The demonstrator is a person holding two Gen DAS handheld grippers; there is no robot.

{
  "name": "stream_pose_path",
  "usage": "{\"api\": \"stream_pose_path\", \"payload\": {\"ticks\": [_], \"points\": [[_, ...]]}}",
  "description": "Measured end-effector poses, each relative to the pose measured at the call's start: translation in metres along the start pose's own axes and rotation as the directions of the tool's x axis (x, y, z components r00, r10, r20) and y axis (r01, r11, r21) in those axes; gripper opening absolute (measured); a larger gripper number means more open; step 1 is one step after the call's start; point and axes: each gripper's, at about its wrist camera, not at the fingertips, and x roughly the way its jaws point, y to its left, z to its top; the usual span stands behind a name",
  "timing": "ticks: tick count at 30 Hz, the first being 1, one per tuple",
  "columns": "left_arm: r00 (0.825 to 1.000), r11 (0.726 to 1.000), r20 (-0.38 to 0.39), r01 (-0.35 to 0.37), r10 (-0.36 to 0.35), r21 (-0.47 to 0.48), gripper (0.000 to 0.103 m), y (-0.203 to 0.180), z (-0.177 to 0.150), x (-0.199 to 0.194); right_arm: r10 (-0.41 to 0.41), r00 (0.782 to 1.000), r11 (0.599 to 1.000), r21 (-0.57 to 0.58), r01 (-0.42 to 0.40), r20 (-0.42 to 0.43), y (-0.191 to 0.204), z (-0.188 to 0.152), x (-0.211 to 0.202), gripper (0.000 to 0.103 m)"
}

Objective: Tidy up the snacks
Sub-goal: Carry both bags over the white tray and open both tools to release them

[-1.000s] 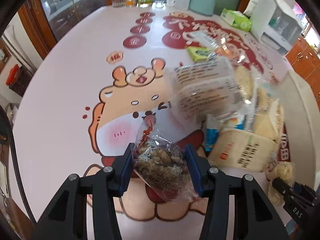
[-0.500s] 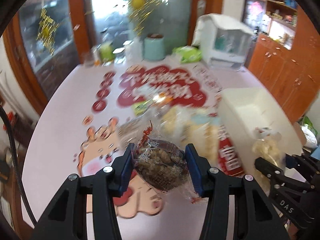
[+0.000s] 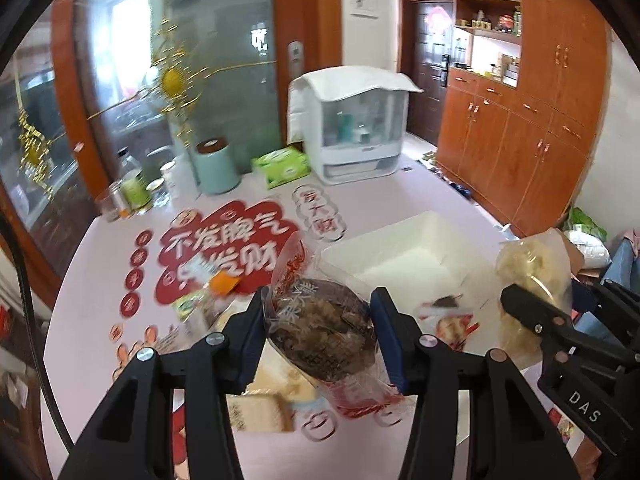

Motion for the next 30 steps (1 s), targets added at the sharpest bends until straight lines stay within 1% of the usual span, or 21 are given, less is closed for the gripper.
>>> {"api": "stream_pose_path", "payload": {"ticks": [5, 10, 16, 19, 20, 21, 22, 23, 24, 25, 27, 28, 30], "points": [[1.000, 0.999, 0.011, 0.018, -0.019, 0.038, 0.049, -0.031, 0.024, 0.009, -0.052, 0.996, 0.997, 0.052, 0.049, 0.066, -0.038, 0.017, -0.010, 0.042], [1.000, 0.996, 0.015, 0.024, -0.025, 0.088, 0.049, -0.058, 0.041, 0.021, -0.101, 0.990, 0.992, 0.081, 0.094, 0.096, -0.063, 0.029, -0.012, 0.042], [1.000, 0.992, 0.001, 0.015, -0.015, 0.124, 0.050, -0.078, 0.049, 0.038, -0.133, 0.987, 0.988, 0.097, 0.124, 0.094, -0.083, 0.037, -0.006, 0.042], [1.000, 0.991, -0.013, 0.001, 0.001, 0.137, 0.051, -0.084, 0.049, 0.045, -0.140, 0.986, 0.987, 0.087, 0.133, 0.086, -0.085, 0.039, 0.000, 0.042], [1.000, 0.990, -0.016, -0.014, 0.017, 0.138, 0.052, -0.084, 0.048, 0.047, -0.142, 0.987, 0.988, 0.079, 0.136, 0.080, -0.085, 0.039, 0.003, 0.042], [0.999, 0.990, -0.017, -0.025, 0.027, 0.139, 0.059, -0.084, 0.046, 0.047, -0.143, 0.987, 0.988, 0.071, 0.138, 0.075, -0.085, 0.038, 0.005, 0.043], [0.999, 0.990, -0.020, -0.039, 0.043, 0.139, 0.077, -0.082, 0.045, 0.048, -0.142, 0.987, 0.988, 0.063, 0.138, 0.071, -0.085, 0.037, 0.007, 0.043], [0.998, 0.989, -0.018, -0.051, 0.054, 0.137, 0.086, -0.081, 0.044, 0.048, -0.139, 0.988, 0.989, 0.052, 0.136, 0.063, -0.084, 0.037, 0.009, 0.045], [0.996, 0.988, -0.008, -0.086, 0.087, 0.130, 0.093, -0.079, 0.042, 0.047, -0.136, 0.989, 0.990, 0.040, 0.134, 0.053, -0.083, 0.035, 0.012, 0.052], [0.995, 0.987, 0.000, -0.101, 0.102, 0.127, 0.097, -0.077, 0.042, 0.046, -0.137, 0.990, 0.990, 0.023, 0.136, 0.042, -0.081, 0.033, 0.016, 0.056], [0.993, 0.986, -0.005, -0.115, 0.116, 0.122, 0.099, -0.072, 0.038, 0.045, -0.141, 0.989, 0.990, 0.007, 0.141, 0.044, -0.079, 0.029, 0.017, 0.065], [0.992, 0.986, -0.011, -0.120, 0.122, 0.118, 0.099, -0.070, 0.037, 0.045, -0.144, 0.988, 0.990, -0.002, 0.144, 0.052, -0.078, 0.027, 0.017, 0.067], [0.990, 0.986, -0.026, -0.133, 0.137, 0.104, 0.099, -0.066, 0.032, 0.045, -0.155, 0.985, 0.987, -0.024, 0.157, 0.072, -0.075, 0.023, 0.016, 0.074]]}}
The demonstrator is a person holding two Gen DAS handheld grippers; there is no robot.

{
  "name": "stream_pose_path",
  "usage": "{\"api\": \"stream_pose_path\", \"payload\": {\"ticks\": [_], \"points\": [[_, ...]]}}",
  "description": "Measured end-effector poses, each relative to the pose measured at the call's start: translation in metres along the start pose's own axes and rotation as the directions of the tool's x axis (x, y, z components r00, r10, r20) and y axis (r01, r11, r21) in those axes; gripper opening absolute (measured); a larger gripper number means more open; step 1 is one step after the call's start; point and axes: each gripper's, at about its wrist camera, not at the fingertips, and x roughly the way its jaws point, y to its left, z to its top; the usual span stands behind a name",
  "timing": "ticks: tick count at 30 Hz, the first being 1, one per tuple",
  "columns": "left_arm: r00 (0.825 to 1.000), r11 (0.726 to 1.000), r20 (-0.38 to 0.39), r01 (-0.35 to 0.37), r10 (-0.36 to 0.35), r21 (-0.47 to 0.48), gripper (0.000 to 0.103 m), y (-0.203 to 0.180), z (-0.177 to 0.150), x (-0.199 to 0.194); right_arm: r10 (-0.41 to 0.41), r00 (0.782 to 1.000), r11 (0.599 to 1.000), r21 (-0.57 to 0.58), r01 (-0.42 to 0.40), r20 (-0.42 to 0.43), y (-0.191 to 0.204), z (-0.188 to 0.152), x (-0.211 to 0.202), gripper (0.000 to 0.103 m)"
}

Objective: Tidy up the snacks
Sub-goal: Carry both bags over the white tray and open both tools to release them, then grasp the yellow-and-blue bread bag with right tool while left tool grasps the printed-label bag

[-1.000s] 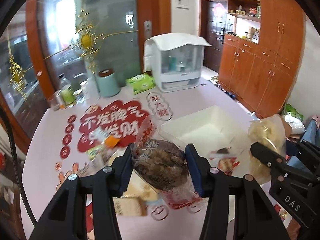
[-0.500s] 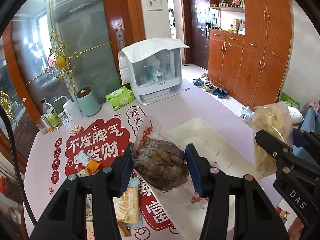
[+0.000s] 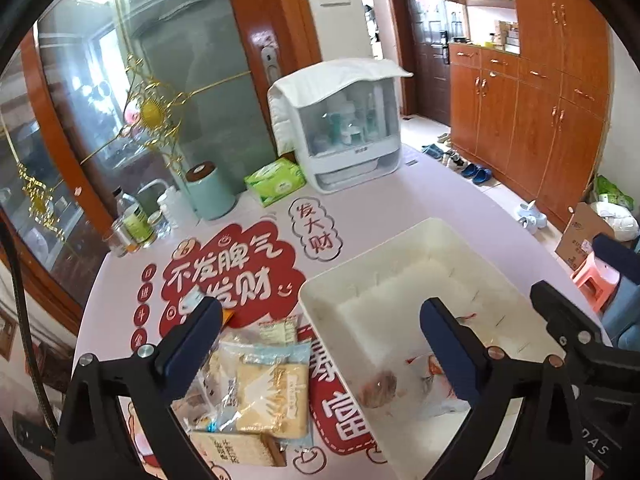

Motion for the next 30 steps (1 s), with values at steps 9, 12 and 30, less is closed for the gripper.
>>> {"api": "stream_pose_path", "payload": {"ticks": [9, 12, 30], "points": [[0.999, 0.999, -0.025, -0.034, 0.034, -0.022, 0.099, 0.008, -0.019, -0.006, 0.037, 0.999, 0.999, -0.020, -0.037, 0.013, 0.005, -0.007, -0.006, 0.077], [0.999, 0.999, -0.022, -0.044, 0.043, -0.026, 0.099, 0.011, -0.025, -0.010, 0.053, 0.999, 0.999, -0.007, -0.053, 0.000, 0.005, -0.009, -0.006, 0.077], [0.989, 0.979, 0.060, -0.125, 0.136, -0.163, 0.099, 0.070, -0.047, -0.045, 0.115, 0.993, 0.993, 0.012, -0.115, -0.017, 0.023, -0.024, -0.028, 0.077]]}}
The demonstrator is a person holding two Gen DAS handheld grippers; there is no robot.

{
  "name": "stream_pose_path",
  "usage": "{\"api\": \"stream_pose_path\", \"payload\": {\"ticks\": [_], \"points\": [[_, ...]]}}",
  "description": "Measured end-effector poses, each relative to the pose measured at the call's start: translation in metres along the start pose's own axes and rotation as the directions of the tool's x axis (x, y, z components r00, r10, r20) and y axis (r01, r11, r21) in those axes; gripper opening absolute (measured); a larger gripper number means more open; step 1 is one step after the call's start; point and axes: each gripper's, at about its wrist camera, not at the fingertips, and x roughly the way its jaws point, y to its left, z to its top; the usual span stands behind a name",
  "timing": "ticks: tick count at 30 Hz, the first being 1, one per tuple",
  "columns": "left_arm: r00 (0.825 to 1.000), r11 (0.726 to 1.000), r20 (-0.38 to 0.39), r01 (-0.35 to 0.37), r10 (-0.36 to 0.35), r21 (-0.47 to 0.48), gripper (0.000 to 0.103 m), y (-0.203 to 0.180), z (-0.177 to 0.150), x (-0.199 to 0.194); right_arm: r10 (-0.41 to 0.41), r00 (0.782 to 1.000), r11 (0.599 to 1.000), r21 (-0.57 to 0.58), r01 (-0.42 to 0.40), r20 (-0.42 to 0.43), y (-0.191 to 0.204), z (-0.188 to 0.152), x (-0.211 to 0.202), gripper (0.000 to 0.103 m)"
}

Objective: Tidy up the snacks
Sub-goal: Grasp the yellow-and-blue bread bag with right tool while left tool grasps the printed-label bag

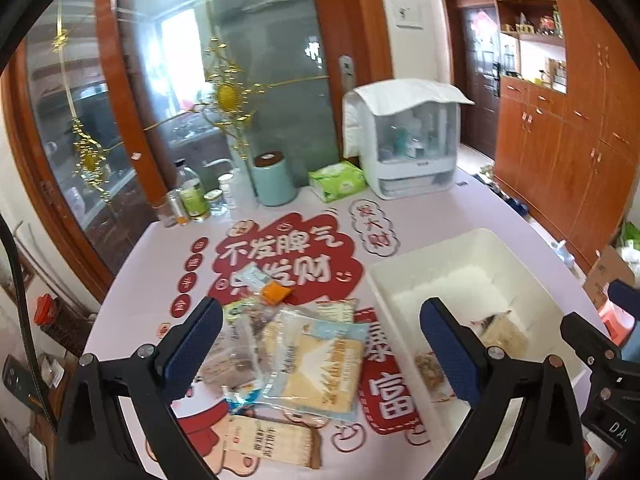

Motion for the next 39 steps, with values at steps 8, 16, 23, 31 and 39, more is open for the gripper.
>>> {"api": "stream_pose_path", "payload": {"ticks": [8, 16, 23, 31, 39], "points": [[0.993, 0.990, 0.025, -0.109, 0.111, -0.085, 0.100, 0.075, -0.016, 0.005, 0.070, 0.997, 0.998, 0.013, -0.069, -0.027, 0.031, 0.002, 0.014, 0.077], [0.954, 0.946, 0.002, -0.297, 0.300, -0.128, 0.100, 0.158, -0.042, 0.026, 0.173, 0.983, 0.985, -0.014, -0.174, -0.053, 0.079, 0.014, 0.037, 0.077], [0.950, 0.935, -0.070, -0.313, 0.305, -0.166, 0.100, 0.202, -0.069, 0.049, 0.276, 0.956, 0.958, -0.052, -0.282, -0.103, 0.133, 0.017, 0.065, 0.077], [0.987, 0.996, -0.137, -0.084, 0.087, 0.031, 0.100, 0.193, -0.099, 0.104, 0.389, 0.891, 0.920, 0.053, -0.388, -0.235, 0.173, -0.004, 0.115, 0.079], [0.956, 0.936, -0.284, 0.164, -0.073, 0.312, 0.100, 0.163, -0.106, 0.173, 0.307, 0.887, 0.949, 0.185, -0.256, -0.346, 0.187, -0.029, 0.168, 0.095]]}}
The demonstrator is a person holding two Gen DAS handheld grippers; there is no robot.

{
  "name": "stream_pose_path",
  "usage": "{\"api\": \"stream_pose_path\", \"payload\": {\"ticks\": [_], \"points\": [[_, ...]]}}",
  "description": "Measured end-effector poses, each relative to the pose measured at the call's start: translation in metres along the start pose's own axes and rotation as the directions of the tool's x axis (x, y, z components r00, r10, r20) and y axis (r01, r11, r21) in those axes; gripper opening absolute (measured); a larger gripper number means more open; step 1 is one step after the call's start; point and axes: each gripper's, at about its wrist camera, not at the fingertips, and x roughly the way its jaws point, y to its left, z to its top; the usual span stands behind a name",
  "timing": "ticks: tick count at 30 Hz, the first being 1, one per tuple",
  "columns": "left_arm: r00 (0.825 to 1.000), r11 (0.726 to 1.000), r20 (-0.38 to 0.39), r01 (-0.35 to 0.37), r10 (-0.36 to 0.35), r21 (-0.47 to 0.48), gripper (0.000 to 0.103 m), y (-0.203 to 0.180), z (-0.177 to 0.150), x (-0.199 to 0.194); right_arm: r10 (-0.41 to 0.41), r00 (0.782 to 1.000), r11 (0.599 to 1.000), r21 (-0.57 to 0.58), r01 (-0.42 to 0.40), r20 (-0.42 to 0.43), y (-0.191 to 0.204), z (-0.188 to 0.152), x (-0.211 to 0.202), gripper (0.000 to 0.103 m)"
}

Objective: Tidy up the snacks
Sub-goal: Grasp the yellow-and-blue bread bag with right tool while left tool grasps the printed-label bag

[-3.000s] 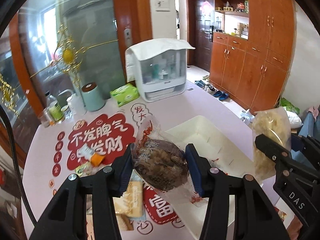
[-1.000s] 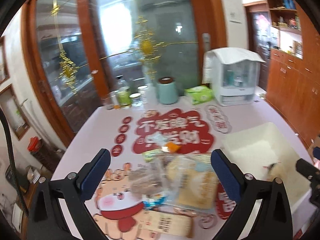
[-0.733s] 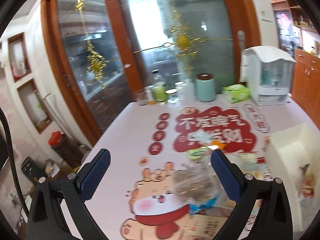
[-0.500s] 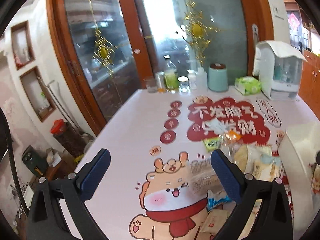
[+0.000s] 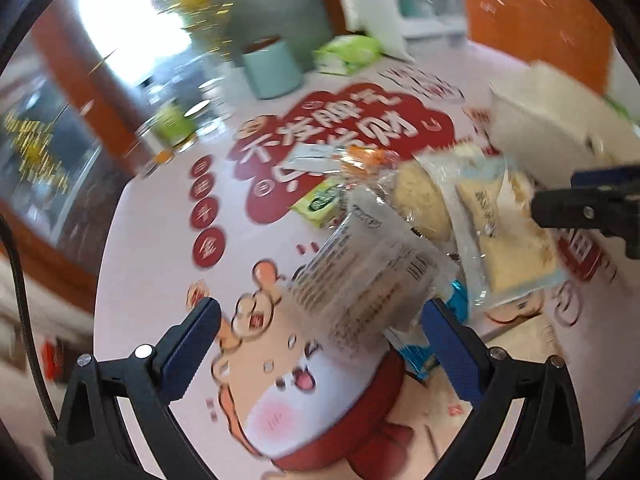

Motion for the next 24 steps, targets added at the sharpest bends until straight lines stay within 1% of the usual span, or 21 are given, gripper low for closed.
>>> {"api": "stream_pose_path", "payload": {"ticks": [2, 4, 7, 9, 12, 14, 15, 18, 24], "points": [[0.998, 0.998, -0.036, 0.048, -0.046, 0.042, 0.100, -0.003, 0.009, 0.021, -0.040, 0.999, 0.999, 0.034, 0.041, -0.023, 0.001, 0.002, 0.015, 0.097], [0.995, 0.995, -0.067, 0.084, -0.080, 0.055, 0.100, -0.004, 0.014, 0.034, -0.075, 0.996, 0.995, 0.061, 0.078, -0.044, 0.002, 0.004, 0.031, 0.100], [0.990, 0.990, -0.097, 0.113, -0.105, 0.089, 0.100, -0.008, 0.020, 0.053, -0.141, 0.986, 0.986, 0.079, 0.148, -0.085, 0.000, 0.006, 0.051, 0.100], [0.985, 0.984, -0.121, 0.140, -0.126, 0.113, 0.100, -0.011, 0.022, 0.063, -0.171, 0.977, 0.979, 0.092, 0.184, -0.129, -0.005, 0.005, 0.066, 0.102], [0.981, 0.981, -0.154, 0.143, -0.122, 0.132, 0.100, -0.012, 0.023, 0.078, -0.159, 0.970, 0.973, 0.136, 0.186, -0.185, -0.017, 0.001, 0.082, 0.103], [0.977, 0.981, -0.176, 0.146, -0.122, 0.127, 0.100, -0.013, 0.024, 0.086, -0.109, 0.971, 0.972, 0.183, 0.148, -0.211, -0.024, 0.000, 0.089, 0.103], [0.974, 0.982, -0.190, 0.147, -0.122, 0.120, 0.100, -0.013, 0.024, 0.090, -0.108, 0.973, 0.972, 0.182, 0.146, -0.204, -0.024, 0.001, 0.089, 0.103], [0.970, 0.986, -0.212, 0.141, -0.119, 0.094, 0.100, -0.010, 0.025, 0.099, -0.110, 0.969, 0.980, 0.138, 0.143, -0.223, -0.017, 0.005, 0.093, 0.103], [0.959, 0.983, -0.220, 0.182, -0.181, -0.016, 0.100, -0.001, 0.025, 0.108, -0.129, 0.964, 0.985, 0.080, 0.151, -0.231, -0.012, 0.008, 0.096, 0.103]]}}
